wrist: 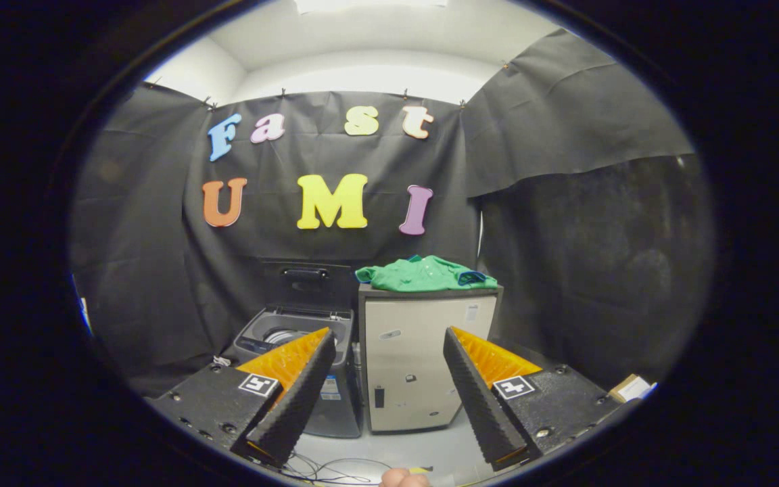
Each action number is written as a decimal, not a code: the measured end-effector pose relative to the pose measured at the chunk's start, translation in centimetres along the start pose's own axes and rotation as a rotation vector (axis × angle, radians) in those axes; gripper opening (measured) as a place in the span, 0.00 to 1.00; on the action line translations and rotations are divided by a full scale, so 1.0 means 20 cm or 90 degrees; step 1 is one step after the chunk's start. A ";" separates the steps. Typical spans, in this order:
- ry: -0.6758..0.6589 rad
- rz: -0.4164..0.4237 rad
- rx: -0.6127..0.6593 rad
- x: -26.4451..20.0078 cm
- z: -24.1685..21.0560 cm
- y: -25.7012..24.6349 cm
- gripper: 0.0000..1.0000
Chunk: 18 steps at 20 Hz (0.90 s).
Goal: Put the clothes into the washing machine and then close the washing machine lid.
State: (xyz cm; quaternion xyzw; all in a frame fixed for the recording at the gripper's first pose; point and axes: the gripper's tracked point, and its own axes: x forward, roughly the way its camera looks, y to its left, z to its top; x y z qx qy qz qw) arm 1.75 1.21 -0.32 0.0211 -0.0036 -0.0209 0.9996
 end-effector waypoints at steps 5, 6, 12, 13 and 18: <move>-0.006 -0.011 -0.003 0.01 0.01 -0.01 1.00; -0.008 -0.014 -0.002 0.01 0.02 -0.02 1.00; -0.017 -0.023 -0.008 0.02 0.06 -0.01 1.00; -0.017 -0.024 -0.010 0.03 0.07 0.00 1.00; -0.023 -0.035 -0.017 0.05 0.14 0.00 1.00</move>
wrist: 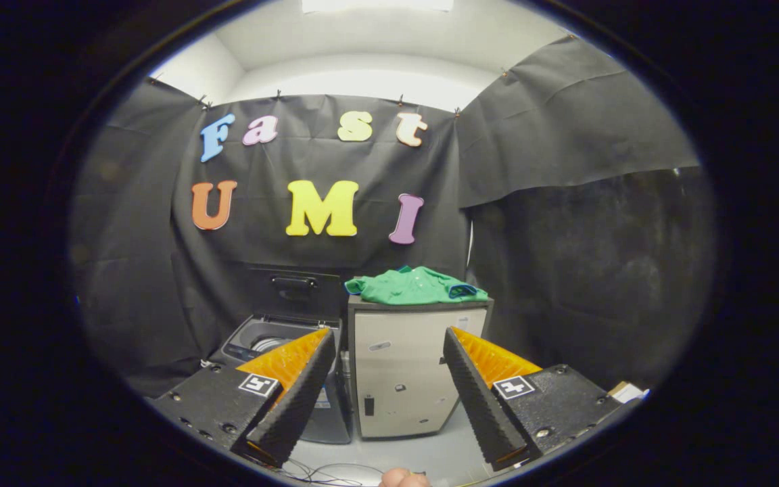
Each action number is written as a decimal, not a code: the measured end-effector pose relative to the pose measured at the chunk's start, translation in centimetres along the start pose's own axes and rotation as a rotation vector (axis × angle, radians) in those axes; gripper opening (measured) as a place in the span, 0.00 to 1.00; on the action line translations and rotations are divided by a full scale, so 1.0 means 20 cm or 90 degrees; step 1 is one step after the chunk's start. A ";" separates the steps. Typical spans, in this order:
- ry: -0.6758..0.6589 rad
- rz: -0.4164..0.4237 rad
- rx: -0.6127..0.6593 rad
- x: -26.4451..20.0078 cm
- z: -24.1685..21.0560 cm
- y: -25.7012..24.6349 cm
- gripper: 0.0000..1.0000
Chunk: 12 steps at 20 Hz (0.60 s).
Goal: Put the clothes into the washing machine and then close the washing machine lid.
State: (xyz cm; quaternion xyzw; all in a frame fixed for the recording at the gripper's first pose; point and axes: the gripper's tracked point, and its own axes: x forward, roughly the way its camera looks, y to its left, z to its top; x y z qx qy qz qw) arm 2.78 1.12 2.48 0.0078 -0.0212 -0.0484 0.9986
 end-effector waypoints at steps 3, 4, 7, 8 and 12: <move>-0.012 -0.004 -0.009 0.05 0.08 0.00 1.00; -0.019 -0.006 -0.015 0.09 0.11 -0.02 1.00; -0.035 0.008 -0.033 0.27 0.25 -0.03 1.00; -0.039 0.014 -0.038 0.36 0.29 -0.04 1.00; -0.024 0.053 -0.050 0.84 0.45 -0.08 1.00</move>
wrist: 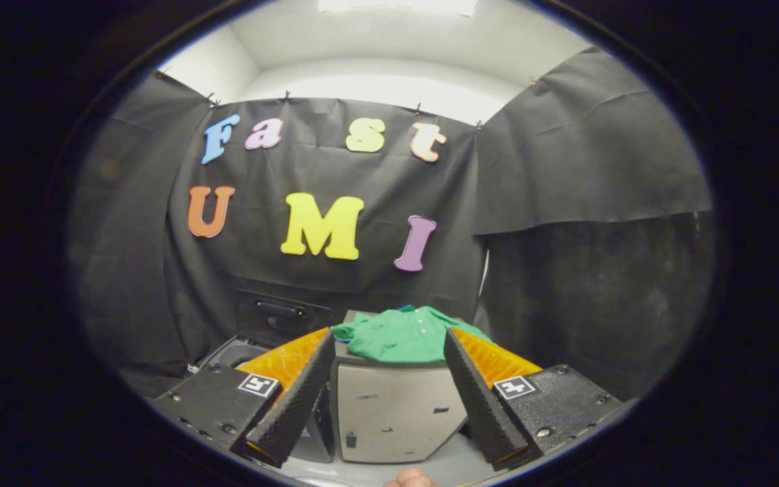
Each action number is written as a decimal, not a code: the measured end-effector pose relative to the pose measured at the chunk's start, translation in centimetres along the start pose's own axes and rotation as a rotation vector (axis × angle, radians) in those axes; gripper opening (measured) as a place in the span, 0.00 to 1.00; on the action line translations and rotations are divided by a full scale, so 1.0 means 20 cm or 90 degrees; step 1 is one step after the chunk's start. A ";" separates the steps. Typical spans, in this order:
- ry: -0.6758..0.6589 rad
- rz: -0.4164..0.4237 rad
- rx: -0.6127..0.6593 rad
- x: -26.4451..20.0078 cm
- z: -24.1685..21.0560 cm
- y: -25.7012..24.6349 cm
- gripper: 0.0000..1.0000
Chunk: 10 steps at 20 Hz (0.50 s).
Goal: Put the clothes into the washing machine and then close the washing machine lid.
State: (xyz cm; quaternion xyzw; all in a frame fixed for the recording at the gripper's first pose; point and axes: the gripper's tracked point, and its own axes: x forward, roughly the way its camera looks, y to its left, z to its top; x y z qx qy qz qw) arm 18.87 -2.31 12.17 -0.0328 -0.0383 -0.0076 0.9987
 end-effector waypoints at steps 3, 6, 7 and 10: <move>0.026 0.025 -0.022 0.41 0.04 -0.11 1.00; 0.070 0.034 -0.054 0.82 0.02 -0.21 1.00; 0.094 0.045 -0.049 0.94 -0.01 -0.23 1.00; 0.153 0.052 -0.018 1.21 -0.08 -0.30 1.00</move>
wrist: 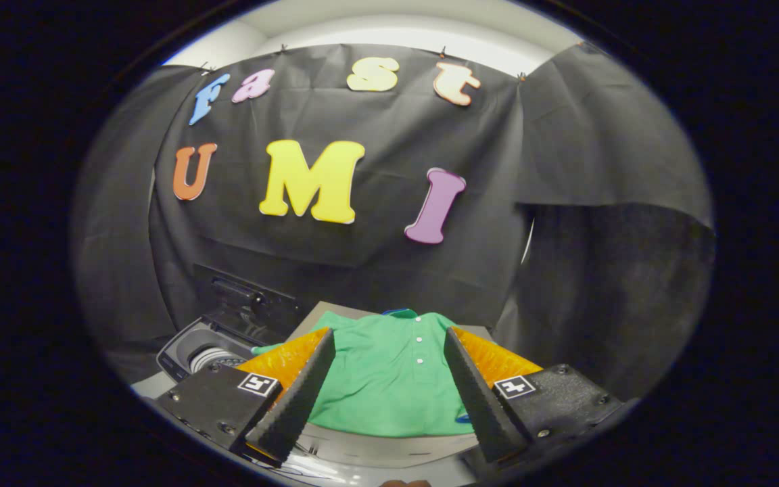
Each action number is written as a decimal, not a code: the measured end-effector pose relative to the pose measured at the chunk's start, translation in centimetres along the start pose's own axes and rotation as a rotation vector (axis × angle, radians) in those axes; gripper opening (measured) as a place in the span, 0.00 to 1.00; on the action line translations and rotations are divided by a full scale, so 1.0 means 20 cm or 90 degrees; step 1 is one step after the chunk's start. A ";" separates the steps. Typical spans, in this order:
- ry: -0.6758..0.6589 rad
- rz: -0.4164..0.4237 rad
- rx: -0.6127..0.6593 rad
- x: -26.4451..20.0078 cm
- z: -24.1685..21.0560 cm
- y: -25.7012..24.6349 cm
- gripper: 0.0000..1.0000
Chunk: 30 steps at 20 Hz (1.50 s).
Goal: Put the clothes into the washing machine and then close the washing machine lid.
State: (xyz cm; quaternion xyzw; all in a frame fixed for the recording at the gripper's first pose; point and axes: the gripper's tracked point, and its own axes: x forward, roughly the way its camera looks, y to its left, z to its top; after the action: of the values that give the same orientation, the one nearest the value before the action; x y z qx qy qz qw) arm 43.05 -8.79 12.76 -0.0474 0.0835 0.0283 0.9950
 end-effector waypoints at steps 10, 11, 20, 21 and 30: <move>0.202 0.012 0.012 0.47 -0.32 -0.06 1.00; 0.216 0.009 0.017 0.48 -0.36 -0.07 1.00; 0.301 0.020 0.061 0.56 -0.49 -0.07 1.00; 0.307 0.022 0.060 0.56 -0.49 -0.07 1.00; 0.311 0.035 0.050 0.55 -0.47 -0.02 0.07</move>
State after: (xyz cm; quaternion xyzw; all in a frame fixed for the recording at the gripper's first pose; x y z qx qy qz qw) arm 52.30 -9.57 1.68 -0.0119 0.3242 0.0397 0.9451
